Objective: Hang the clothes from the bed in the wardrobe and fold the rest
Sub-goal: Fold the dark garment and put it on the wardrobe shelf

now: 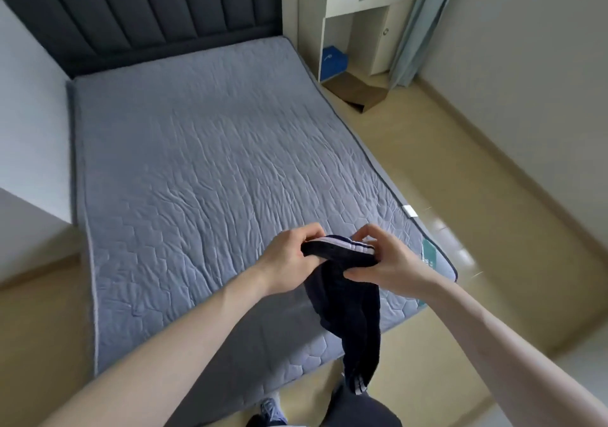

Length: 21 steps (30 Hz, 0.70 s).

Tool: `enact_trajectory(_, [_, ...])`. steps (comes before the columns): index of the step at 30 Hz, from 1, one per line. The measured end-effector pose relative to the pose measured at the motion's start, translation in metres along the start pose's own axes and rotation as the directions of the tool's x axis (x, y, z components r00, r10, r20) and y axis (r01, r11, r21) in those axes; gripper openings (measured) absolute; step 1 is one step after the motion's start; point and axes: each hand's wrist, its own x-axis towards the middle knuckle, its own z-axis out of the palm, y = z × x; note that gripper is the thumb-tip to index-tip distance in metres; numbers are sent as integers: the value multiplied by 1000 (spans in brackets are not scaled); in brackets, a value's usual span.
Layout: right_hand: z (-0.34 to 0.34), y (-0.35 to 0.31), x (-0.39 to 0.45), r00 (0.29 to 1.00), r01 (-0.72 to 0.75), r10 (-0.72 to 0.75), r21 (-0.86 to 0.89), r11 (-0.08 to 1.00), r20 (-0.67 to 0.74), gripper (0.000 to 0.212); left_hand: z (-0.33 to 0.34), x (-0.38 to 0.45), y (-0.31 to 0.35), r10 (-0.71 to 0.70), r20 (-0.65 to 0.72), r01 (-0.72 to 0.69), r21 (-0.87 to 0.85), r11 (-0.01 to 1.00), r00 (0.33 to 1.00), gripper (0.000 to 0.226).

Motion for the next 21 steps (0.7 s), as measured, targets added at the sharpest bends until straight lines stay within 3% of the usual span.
enact_trajectory(2, [28,-2,-6,1000,10,-10,-4,1000,2,23,-17,-16,8,28,-23,-30,-70,997,999,13])
enact_trajectory(5, [87,-5,-11,999,6,-5,-24,1000,54,17,-46,-42,17,63,-73,-75,-188,979,995,16])
enact_trajectory(7, [114,-7,-4,1000,15,-16,-83,996,-5,13,-68,-54,15,62,-110,-83,-198,977,992,17])
enact_trajectory(11, [94,-31,18,980,11,-39,-145,989,-194,12,-121,-78,-7,41,-255,-59,-65,996,966,18])
enact_trajectory(14, [54,-78,33,941,115,-172,-201,973,-293,16,-162,-95,-28,-11,-375,67,137,988,927,20])
enact_trajectory(16, [41,-117,42,926,201,-261,-230,952,-273,22,-181,-101,-31,-88,-350,164,192,968,933,29])
enact_trajectory(19, [44,-165,50,916,316,-367,-278,907,-158,25,-187,-101,-22,-213,-175,227,63,972,961,54])
enact_trajectory(21, [48,-187,54,898,383,-431,-321,866,-91,18,-186,-98,-18,-193,-163,205,62,977,968,45])
